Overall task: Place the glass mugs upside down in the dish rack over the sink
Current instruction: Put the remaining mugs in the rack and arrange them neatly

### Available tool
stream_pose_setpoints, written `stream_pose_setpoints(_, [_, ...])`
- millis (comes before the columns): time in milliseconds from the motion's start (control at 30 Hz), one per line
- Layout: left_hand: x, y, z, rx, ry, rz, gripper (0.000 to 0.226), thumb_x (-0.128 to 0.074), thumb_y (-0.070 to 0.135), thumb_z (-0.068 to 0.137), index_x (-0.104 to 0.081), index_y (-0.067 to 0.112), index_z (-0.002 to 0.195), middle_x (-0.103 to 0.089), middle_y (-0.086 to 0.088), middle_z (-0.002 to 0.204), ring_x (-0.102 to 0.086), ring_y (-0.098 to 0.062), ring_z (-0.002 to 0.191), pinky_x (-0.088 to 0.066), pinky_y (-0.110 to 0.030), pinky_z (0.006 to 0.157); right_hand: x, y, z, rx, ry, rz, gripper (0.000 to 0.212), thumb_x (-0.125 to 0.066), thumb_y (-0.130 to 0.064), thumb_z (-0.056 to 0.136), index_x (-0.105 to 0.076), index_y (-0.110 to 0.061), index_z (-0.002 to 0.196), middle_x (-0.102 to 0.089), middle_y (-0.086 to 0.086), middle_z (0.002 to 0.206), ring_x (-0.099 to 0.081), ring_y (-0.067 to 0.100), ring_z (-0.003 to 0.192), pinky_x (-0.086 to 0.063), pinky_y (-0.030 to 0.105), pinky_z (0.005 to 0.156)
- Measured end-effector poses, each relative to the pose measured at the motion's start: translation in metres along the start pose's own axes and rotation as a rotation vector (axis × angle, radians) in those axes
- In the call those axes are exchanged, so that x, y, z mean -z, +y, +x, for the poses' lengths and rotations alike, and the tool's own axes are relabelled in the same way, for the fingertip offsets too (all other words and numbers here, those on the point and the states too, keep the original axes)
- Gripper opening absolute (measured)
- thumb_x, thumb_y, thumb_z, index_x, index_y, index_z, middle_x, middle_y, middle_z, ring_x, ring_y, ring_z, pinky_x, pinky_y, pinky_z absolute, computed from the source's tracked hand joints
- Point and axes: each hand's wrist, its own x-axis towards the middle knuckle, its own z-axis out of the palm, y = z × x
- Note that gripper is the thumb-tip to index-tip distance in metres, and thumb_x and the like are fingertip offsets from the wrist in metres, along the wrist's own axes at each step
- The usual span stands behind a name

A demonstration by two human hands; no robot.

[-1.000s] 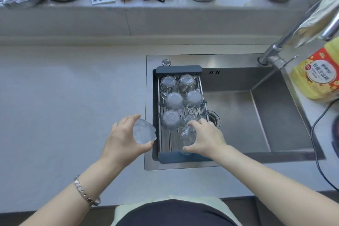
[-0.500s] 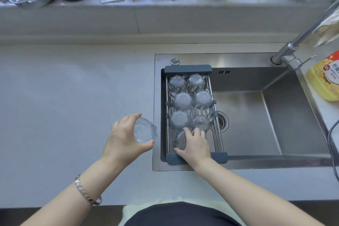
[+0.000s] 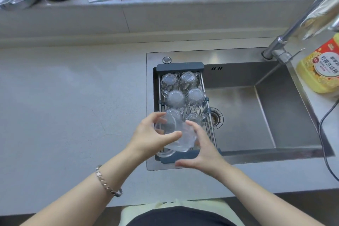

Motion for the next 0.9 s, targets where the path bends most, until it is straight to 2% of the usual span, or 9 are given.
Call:
stream_pose_setpoints(100, [-0.028, 0.006, 0.006, -0.002, -0.144, -0.112, 0.061, -0.082, 0.031, 0.065, -0.056, 0.022, 0.119, -0.062, 0.014, 0.098, -0.062, -0.013, 0.092, -0.05, -0.03, 0.09, 0.024, 0.007, -0.008, -0.008, 0.135, 0.208, 0.08, -0.086, 0.005, 0.052, -0.045, -0.031, 0.11, -0.054, -0.017, 0.111, -0.057, -0.018, 0.095, -0.041, -0.002, 0.079])
stream_pose_setpoints(167, [-0.043, 0.006, 0.015, -0.007, -0.24, -0.143, 0.056, -0.076, 0.035, 0.071, -0.055, 0.021, 0.121, -0.063, 0.011, 0.106, -0.06, -0.014, 0.104, -0.049, -0.033, 0.096, 0.041, 0.012, -0.009, -0.008, 0.166, 0.149, 0.078, -0.091, -0.008, 0.046, -0.049, -0.036, 0.106, -0.06, -0.01, 0.11, -0.06, -0.006, 0.1, -0.045, 0.009, 0.087])
stream_pose_setpoints(233, [-0.055, 0.004, 0.031, -0.043, -0.302, -0.121, 0.039, -0.059, 0.033, 0.088, -0.054, 0.018, 0.124, -0.063, 0.001, 0.119, -0.059, -0.016, 0.111, -0.048, -0.039, 0.1, 0.061, 0.021, -0.006, -0.034, 0.235, -0.011, 0.075, -0.091, -0.018, 0.044, -0.049, -0.042, 0.101, -0.061, -0.006, 0.111, -0.059, 0.007, 0.104, -0.043, 0.019, 0.092])
stream_pose_setpoints(300, [-0.064, 0.0, 0.056, -0.164, -0.265, 0.22, 0.039, -0.045, 0.037, 0.095, -0.05, 0.017, 0.128, -0.059, -0.003, 0.129, -0.056, -0.015, 0.113, -0.045, -0.037, 0.101, 0.083, 0.027, -0.002, -0.092, 0.28, -0.178, 0.072, -0.09, -0.017, 0.049, -0.048, -0.037, 0.103, -0.056, -0.008, 0.111, -0.052, 0.008, 0.106, -0.035, 0.016, 0.09])
stream_pose_setpoints(400, [-0.081, -0.009, 0.092, -0.45, -0.253, 0.946, 0.054, -0.057, 0.031, 0.086, -0.039, 0.016, 0.135, -0.046, -0.003, 0.143, -0.046, -0.022, 0.127, -0.04, -0.04, 0.105, 0.115, 0.037, 0.005, -0.184, 0.244, -0.332, 0.072, -0.087, -0.02, 0.053, -0.049, -0.029, 0.114, -0.05, -0.01, 0.113, -0.047, 0.005, 0.109, -0.031, 0.015, 0.09])
stream_pose_setpoints(500, [-0.102, -0.016, 0.113, -0.514, -0.301, 1.242, 0.07, -0.065, 0.024, 0.077, -0.031, 0.015, 0.138, -0.039, -0.006, 0.144, -0.041, -0.027, 0.129, -0.036, -0.042, 0.105, 0.131, 0.043, 0.011, -0.215, 0.125, -0.437, 0.074, -0.084, -0.026, 0.055, -0.047, -0.03, 0.118, -0.049, -0.011, 0.117, -0.048, 0.006, 0.109, -0.038, 0.021, 0.092])
stream_pose_setpoints(567, [-0.109, -0.017, 0.121, -0.5, -0.296, 1.27, 0.07, -0.067, 0.023, 0.075, -0.033, 0.014, 0.135, -0.045, -0.007, 0.137, -0.045, -0.028, 0.124, -0.037, -0.041, 0.104, 0.134, 0.044, 0.016, -0.206, 0.069, -0.477, 0.074, -0.083, -0.029, 0.054, -0.046, -0.034, 0.119, -0.048, -0.014, 0.117, -0.05, 0.008, 0.11, -0.042, 0.024, 0.093])
stream_pose_setpoints(733, [-0.114, -0.022, 0.126, -0.443, -0.237, 1.233, 0.065, -0.067, 0.032, 0.074, -0.04, 0.011, 0.129, -0.054, -0.009, 0.126, -0.051, -0.029, 0.114, -0.039, -0.038, 0.098, 0.131, 0.046, 0.027, -0.178, 0.039, -0.49, 0.077, -0.082, -0.033, 0.054, -0.045, -0.034, 0.121, -0.046, -0.016, 0.116, -0.05, 0.007, 0.111, -0.041, 0.02, 0.09])
stream_pose_setpoints(900, [-0.111, -0.017, 0.138, -0.502, -0.214, 1.152, 0.079, -0.065, 0.033, 0.081, -0.024, 0.009, 0.143, -0.042, -0.013, 0.135, -0.043, -0.03, 0.12, -0.04, -0.038, 0.1, 0.12, 0.045, 0.036, -0.171, 0.02, -0.583, 0.075, -0.079, -0.036, 0.057, -0.043, -0.03, 0.123, -0.049, -0.007, 0.123, -0.049, 0.015, 0.115, -0.042, 0.026, 0.094])
